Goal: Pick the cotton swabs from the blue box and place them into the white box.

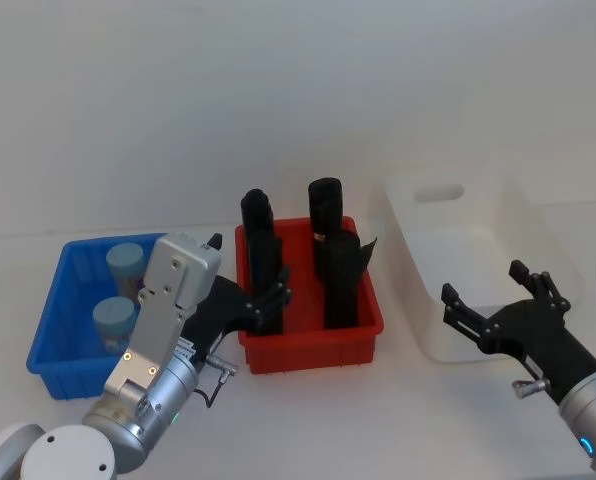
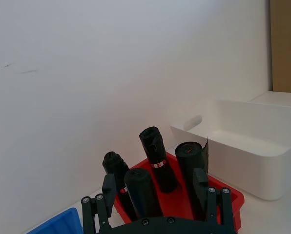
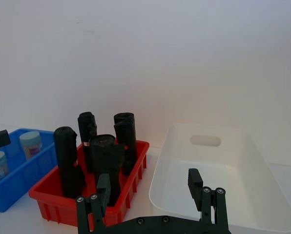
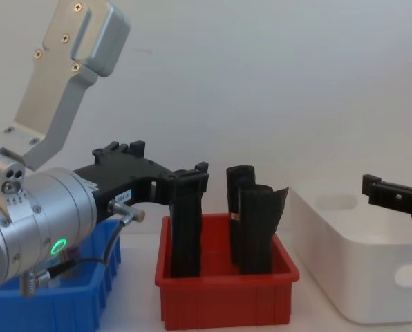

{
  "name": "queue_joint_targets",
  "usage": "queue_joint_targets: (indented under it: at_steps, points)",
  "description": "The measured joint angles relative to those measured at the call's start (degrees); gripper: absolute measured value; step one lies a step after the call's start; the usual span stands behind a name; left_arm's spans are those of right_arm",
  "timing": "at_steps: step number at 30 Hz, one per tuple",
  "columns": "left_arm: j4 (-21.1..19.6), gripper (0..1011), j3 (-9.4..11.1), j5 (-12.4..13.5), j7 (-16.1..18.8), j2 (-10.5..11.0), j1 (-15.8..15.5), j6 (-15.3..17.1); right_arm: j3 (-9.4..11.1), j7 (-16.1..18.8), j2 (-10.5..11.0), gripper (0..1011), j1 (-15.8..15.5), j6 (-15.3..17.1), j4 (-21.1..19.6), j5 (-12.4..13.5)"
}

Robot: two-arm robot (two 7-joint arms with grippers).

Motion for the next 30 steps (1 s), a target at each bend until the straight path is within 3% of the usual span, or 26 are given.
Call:
queue_joint_targets:
  at_steps: [14, 30]
  points:
    - [0.11, 1004, -0.13, 0.00, 0.00, -0.04, -0.09, 0.19, 0.00, 0.00, 0.00, 1002, 0.00, 0.00, 0.00, 0.00]
    - [4.38, 1004, -2.38, -2.40, 0.95, -0.63, -2.53, 4.59, 0.00, 0.00, 0.00, 1002, 0.00, 0.00, 0.00, 0.00]
